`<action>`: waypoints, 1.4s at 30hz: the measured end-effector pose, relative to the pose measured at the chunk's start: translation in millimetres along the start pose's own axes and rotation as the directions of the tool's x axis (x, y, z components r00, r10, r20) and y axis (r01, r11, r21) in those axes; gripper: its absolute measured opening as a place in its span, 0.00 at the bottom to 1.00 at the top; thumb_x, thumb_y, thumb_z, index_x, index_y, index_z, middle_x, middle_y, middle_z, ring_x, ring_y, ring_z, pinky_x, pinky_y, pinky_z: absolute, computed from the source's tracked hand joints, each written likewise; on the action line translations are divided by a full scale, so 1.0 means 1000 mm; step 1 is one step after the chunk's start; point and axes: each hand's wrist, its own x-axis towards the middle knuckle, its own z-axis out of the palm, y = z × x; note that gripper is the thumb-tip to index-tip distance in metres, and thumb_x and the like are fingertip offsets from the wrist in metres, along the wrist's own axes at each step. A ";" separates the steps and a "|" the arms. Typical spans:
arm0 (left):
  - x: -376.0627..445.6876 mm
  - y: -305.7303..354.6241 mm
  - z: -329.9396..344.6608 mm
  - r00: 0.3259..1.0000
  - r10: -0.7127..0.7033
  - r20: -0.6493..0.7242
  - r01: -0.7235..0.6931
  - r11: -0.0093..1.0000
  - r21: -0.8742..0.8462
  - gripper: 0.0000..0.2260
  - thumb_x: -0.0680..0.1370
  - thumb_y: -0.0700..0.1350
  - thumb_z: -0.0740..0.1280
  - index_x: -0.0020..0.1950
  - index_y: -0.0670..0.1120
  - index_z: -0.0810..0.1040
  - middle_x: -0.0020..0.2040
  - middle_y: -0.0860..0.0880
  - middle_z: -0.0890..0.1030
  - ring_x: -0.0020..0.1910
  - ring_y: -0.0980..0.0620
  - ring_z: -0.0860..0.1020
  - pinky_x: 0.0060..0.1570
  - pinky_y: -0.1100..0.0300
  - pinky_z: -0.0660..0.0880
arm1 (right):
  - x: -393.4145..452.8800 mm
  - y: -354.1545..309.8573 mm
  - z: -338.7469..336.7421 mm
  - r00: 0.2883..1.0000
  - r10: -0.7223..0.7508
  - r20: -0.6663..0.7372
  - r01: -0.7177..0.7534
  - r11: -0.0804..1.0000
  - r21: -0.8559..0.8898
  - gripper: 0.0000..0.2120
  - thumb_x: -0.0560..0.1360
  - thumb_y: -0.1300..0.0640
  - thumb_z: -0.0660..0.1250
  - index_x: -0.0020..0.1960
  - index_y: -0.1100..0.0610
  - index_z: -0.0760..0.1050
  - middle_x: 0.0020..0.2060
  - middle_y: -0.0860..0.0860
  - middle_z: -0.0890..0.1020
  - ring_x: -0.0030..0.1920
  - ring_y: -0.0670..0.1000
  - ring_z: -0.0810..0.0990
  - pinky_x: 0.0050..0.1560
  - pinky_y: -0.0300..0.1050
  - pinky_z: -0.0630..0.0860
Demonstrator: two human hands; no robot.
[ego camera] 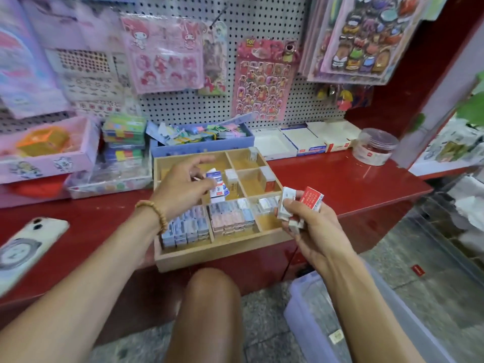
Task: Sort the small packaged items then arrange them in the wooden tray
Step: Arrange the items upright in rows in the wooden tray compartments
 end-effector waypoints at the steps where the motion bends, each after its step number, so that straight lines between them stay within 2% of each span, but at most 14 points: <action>1: 0.004 -0.008 -0.011 1.000 0.003 -0.027 -0.001 0.998 0.058 0.14 0.77 0.41 0.69 0.61 0.53 0.75 0.52 0.47 0.80 0.44 0.50 0.79 0.39 0.56 0.75 | 0.003 0.002 0.006 1.000 0.007 0.007 -0.007 1.000 -0.004 0.07 0.75 0.71 0.67 0.51 0.63 0.76 0.39 0.61 0.82 0.32 0.51 0.82 0.28 0.38 0.76; 3: 0.008 -0.020 -0.028 0.997 0.015 -0.081 0.001 0.981 0.196 0.11 0.77 0.41 0.69 0.58 0.52 0.76 0.54 0.50 0.79 0.50 0.50 0.79 0.51 0.50 0.78 | 0.009 0.007 0.015 1.000 0.015 0.015 -0.015 1.000 -0.008 0.08 0.75 0.71 0.67 0.51 0.63 0.76 0.40 0.60 0.82 0.33 0.51 0.83 0.28 0.38 0.78; 5: 0.010 -0.027 -0.036 0.995 0.038 -0.089 -0.008 0.949 0.316 0.09 0.77 0.41 0.70 0.54 0.52 0.77 0.51 0.54 0.78 0.52 0.51 0.78 0.57 0.49 0.76 | 0.012 0.011 0.021 1.000 0.017 0.016 -0.017 1.000 -0.021 0.07 0.74 0.71 0.68 0.51 0.63 0.77 0.41 0.60 0.82 0.34 0.52 0.83 0.29 0.39 0.78; 7: 0.012 -0.033 -0.037 0.996 0.051 -0.073 -0.017 0.916 0.401 0.08 0.76 0.40 0.70 0.52 0.52 0.78 0.47 0.56 0.79 0.49 0.54 0.77 0.56 0.53 0.76 | 0.014 0.015 0.024 1.000 0.021 0.010 -0.021 0.999 -0.033 0.07 0.74 0.71 0.68 0.49 0.61 0.78 0.40 0.60 0.82 0.36 0.54 0.83 0.29 0.39 0.77; 11: 0.020 -0.046 -0.031 0.999 0.030 -0.042 -0.005 0.864 0.503 0.09 0.75 0.40 0.71 0.54 0.50 0.81 0.49 0.53 0.80 0.47 0.55 0.77 0.51 0.61 0.73 | 0.017 0.019 0.025 1.000 0.031 0.004 -0.031 0.998 -0.057 0.07 0.74 0.71 0.69 0.47 0.61 0.77 0.39 0.61 0.82 0.37 0.55 0.83 0.30 0.40 0.79; 19: 0.037 -0.058 -0.010 0.993 0.010 -0.116 0.048 0.873 0.485 0.12 0.71 0.39 0.75 0.53 0.46 0.81 0.43 0.52 0.78 0.41 0.54 0.76 0.42 0.64 0.71 | 0.022 0.018 0.023 0.999 0.031 0.010 -0.030 0.995 -0.091 0.08 0.74 0.71 0.69 0.48 0.61 0.78 0.39 0.59 0.84 0.37 0.54 0.84 0.32 0.40 0.80; 23: 0.038 -0.062 -0.011 0.991 0.017 -0.130 0.043 0.894 0.446 0.08 0.72 0.43 0.75 0.49 0.48 0.80 0.40 0.52 0.78 0.37 0.57 0.75 0.35 0.69 0.68 | 0.024 0.020 0.020 0.999 0.041 -0.003 -0.041 0.995 -0.094 0.07 0.74 0.71 0.69 0.49 0.62 0.77 0.40 0.59 0.84 0.39 0.55 0.84 0.33 0.41 0.80; 27: 0.039 -0.065 -0.009 0.990 0.040 -0.136 0.029 0.883 0.469 0.07 0.72 0.42 0.75 0.49 0.47 0.80 0.39 0.52 0.78 0.39 0.54 0.76 0.42 0.61 0.74 | 0.026 0.023 0.017 0.998 0.065 0.012 -0.064 0.997 -0.039 0.09 0.74 0.71 0.69 0.52 0.62 0.76 0.42 0.62 0.83 0.41 0.57 0.84 0.36 0.43 0.82; 30: 0.037 -0.062 -0.010 0.992 0.030 -0.122 0.037 0.858 0.512 0.08 0.72 0.45 0.75 0.49 0.48 0.80 0.40 0.53 0.79 0.41 0.53 0.78 0.46 0.56 0.77 | 0.028 0.025 0.017 0.996 0.091 0.024 -0.090 0.995 -0.047 0.12 0.74 0.70 0.69 0.56 0.64 0.75 0.44 0.65 0.82 0.37 0.56 0.83 0.40 0.45 0.81; 33: 0.036 -0.054 -0.010 0.969 0.115 -0.220 0.034 0.816 0.576 0.06 0.74 0.50 0.72 0.47 0.50 0.80 0.41 0.55 0.79 0.44 0.53 0.78 0.47 0.54 0.78 | 0.029 0.025 0.018 0.996 0.089 0.024 -0.086 0.990 -0.109 0.12 0.73 0.72 0.69 0.56 0.65 0.75 0.40 0.65 0.78 0.25 0.49 0.71 0.37 0.44 0.82; 35: 0.033 -0.039 -0.004 0.955 0.200 -0.218 -0.062 0.855 0.515 0.03 0.77 0.49 0.69 0.46 0.52 0.80 0.40 0.57 0.79 0.44 0.56 0.78 0.43 0.60 0.77 | 0.030 0.025 0.020 0.997 0.070 0.029 -0.065 0.985 -0.157 0.11 0.72 0.73 0.70 0.53 0.64 0.75 0.31 0.59 0.77 0.21 0.46 0.66 0.33 0.41 0.79; 37: 0.027 -0.017 0.010 0.979 0.188 -0.072 -0.153 0.926 0.345 0.03 0.79 0.47 0.67 0.48 0.51 0.81 0.41 0.58 0.79 0.40 0.60 0.78 0.38 0.69 0.73 | 0.029 0.023 0.023 0.998 0.047 0.041 -0.037 0.974 -0.224 0.12 0.71 0.72 0.72 0.51 0.63 0.75 0.26 0.51 0.77 0.20 0.44 0.69 0.34 0.41 0.78; 40: 0.023 0.009 0.034 0.975 0.107 0.193 -0.118 0.992 0.048 0.04 0.78 0.46 0.68 0.48 0.50 0.82 0.42 0.52 0.83 0.36 0.57 0.80 0.32 0.65 0.76 | 0.031 0.020 0.029 0.998 0.011 0.067 0.011 0.950 -0.314 0.13 0.69 0.70 0.75 0.49 0.59 0.77 0.29 0.50 0.80 0.26 0.46 0.76 0.37 0.45 0.77; 42: 0.027 0.016 0.044 0.961 0.080 0.264 -0.075 0.997 -0.029 0.04 0.77 0.45 0.70 0.48 0.48 0.84 0.42 0.50 0.84 0.35 0.56 0.80 0.33 0.62 0.78 | 0.035 0.016 0.029 0.997 -0.012 0.082 0.038 0.946 -0.323 0.14 0.69 0.70 0.75 0.51 0.60 0.77 0.31 0.51 0.81 0.27 0.46 0.77 0.35 0.43 0.78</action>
